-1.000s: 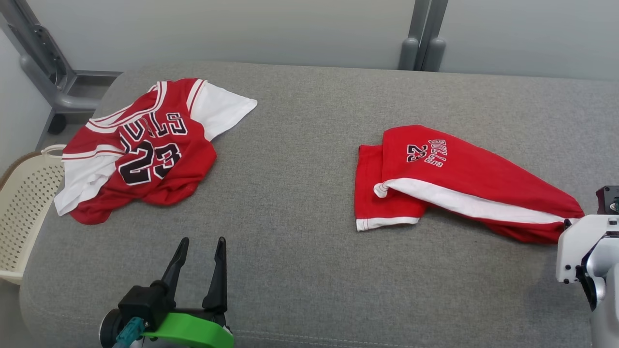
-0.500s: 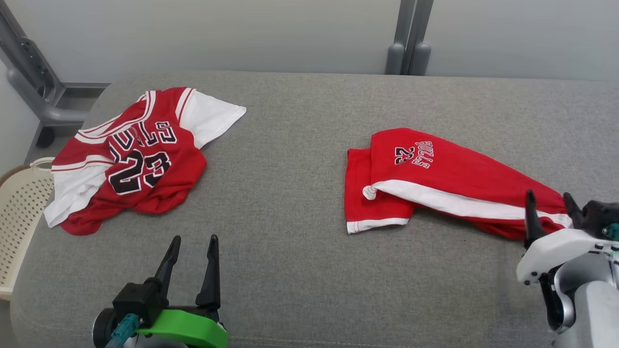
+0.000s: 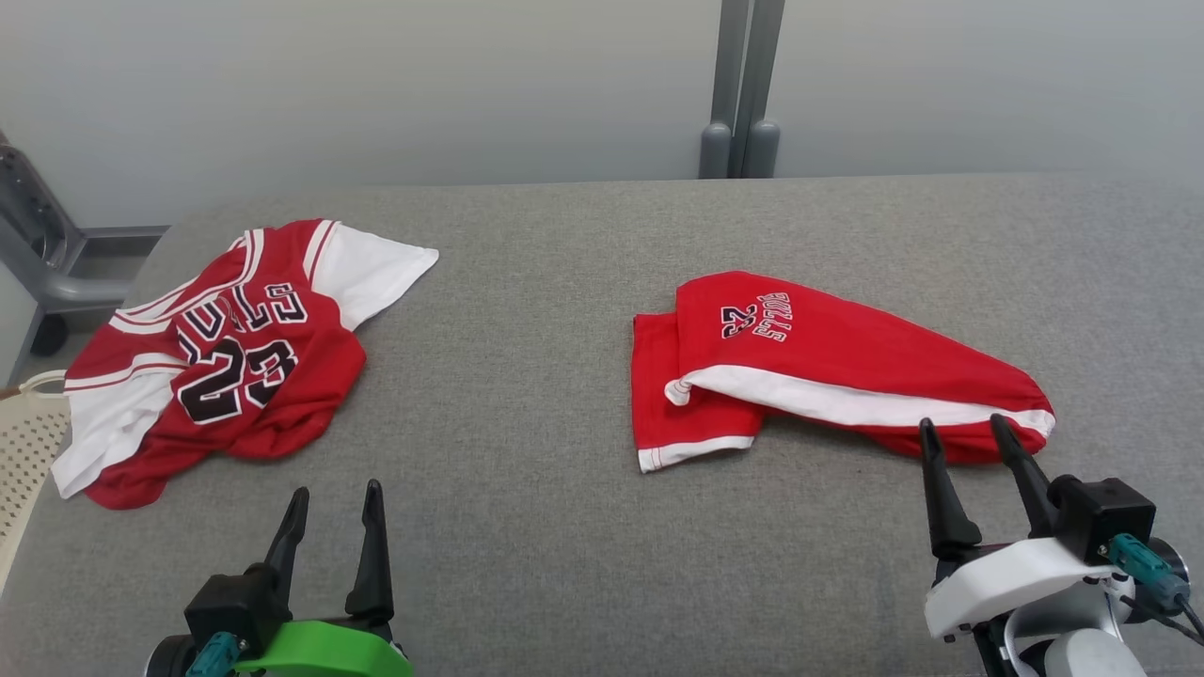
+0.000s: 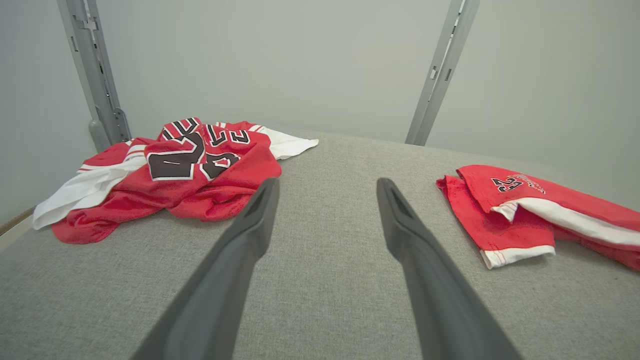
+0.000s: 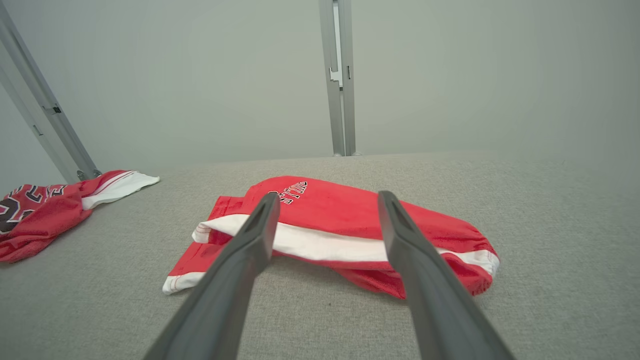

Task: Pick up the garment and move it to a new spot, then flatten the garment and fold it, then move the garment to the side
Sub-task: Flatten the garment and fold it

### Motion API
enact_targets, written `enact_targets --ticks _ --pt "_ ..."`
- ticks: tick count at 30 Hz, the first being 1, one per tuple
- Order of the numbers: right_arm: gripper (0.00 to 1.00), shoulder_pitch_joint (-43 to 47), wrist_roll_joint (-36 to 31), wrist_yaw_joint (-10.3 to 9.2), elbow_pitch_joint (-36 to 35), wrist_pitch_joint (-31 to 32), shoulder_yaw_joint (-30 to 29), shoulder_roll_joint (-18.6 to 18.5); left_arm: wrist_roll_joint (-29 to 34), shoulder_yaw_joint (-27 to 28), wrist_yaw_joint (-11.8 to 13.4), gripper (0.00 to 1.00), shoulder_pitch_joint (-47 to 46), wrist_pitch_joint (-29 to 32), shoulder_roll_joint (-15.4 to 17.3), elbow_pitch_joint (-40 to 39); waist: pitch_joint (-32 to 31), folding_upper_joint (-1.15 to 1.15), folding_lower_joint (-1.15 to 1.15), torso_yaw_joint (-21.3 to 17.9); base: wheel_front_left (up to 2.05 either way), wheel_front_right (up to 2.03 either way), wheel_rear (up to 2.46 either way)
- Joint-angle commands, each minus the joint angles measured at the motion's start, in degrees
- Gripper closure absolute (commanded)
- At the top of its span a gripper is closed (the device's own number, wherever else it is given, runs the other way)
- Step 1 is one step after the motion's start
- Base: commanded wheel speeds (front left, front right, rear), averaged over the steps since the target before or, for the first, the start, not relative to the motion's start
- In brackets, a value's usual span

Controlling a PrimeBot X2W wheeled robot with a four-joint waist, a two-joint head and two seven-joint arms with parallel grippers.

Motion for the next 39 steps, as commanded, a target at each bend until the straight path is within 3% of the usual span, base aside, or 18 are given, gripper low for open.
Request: enact_targets --ticks 1,8,15,22,27,39 --pt "0.00 1.06 -0.16 -0.02 -0.66 0.18 0.68 -0.10 -0.31 0.17 0.25 0.00 0.64 -0.18 0.49 0.16 -0.46 0.00 0.00 -1.05 0.00 0.00 0.00" --pt "0.00 2.70 0.35 -0.02 -2.65 2.13 2.11 -0.09 -0.05 -1.55 -0.73 0.00 -0.31 1.38 0.78 0.52 -0.25 0.00 0.00 -3.90 0.00 0.00 0.00" --pt "0.00 2.34 0.26 -0.02 -4.28 3.41 4.16 -0.08 2.60 -9.10 -4.77 0.00 -8.31 8.67 0.38 3.95 1.06 0.00 0.00 -6.86 0.00 0.00 0.00" --pt "0.00 0.79 0.98 -0.02 -5.14 3.93 6.77 -0.08 5.03 -15.74 -6.51 0.00 -18.92 12.91 -1.40 12.62 4.26 0.00 0.00 -11.28 0.00 0.00 0.00" --pt "0.00 -0.71 0.71 -0.02 -5.61 3.17 7.88 -0.08 6.90 -18.32 -6.16 0.00 -26.29 13.22 -2.42 20.64 7.85 0.00 0.00 -15.02 0.00 0.00 0.00" --pt "0.00 -1.87 0.70 -0.02 -4.77 1.56 8.73 -0.06 7.64 -19.57 -5.01 0.00 -33.54 11.36 -3.17 32.64 11.62 0.00 0.00 -19.30 0.00 0.00 0.00"
